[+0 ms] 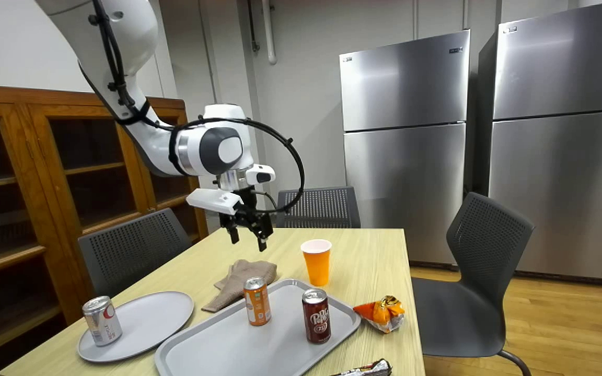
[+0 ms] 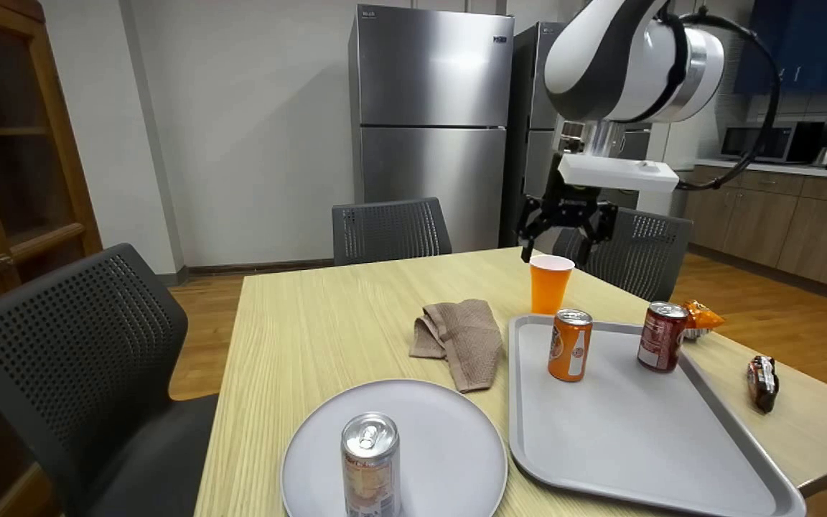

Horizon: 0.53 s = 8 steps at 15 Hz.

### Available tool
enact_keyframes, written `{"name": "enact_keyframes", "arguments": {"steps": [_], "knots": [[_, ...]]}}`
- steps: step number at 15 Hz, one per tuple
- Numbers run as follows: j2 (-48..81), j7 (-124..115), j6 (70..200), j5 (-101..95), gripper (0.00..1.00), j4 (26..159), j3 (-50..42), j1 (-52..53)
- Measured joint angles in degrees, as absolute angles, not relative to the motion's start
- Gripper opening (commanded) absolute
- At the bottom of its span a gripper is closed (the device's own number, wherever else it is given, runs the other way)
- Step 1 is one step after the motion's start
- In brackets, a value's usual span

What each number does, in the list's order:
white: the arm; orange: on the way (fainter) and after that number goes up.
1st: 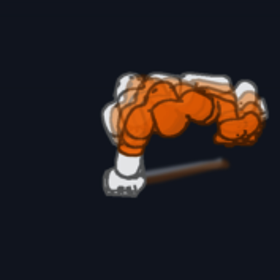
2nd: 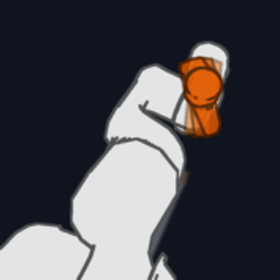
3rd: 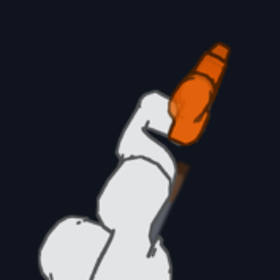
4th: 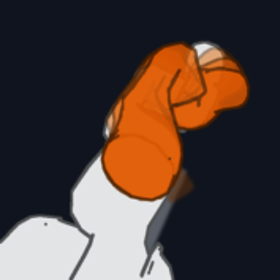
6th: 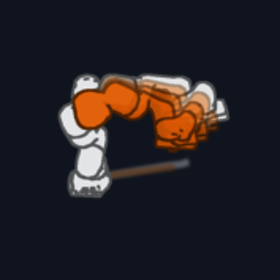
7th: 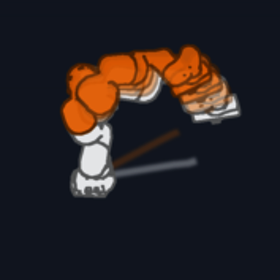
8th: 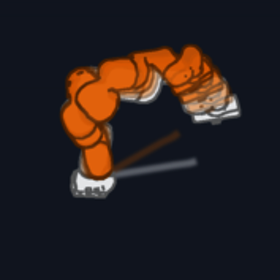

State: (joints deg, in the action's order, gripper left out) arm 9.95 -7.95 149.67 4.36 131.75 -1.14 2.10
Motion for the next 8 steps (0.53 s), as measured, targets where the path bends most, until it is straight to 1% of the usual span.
{"name": "enact_keyframes", "arguments": {"steps": [8], "knots": [[2.6,-2.31,145.41,4.4,1.0,134.42,2.92,3.97]]}}
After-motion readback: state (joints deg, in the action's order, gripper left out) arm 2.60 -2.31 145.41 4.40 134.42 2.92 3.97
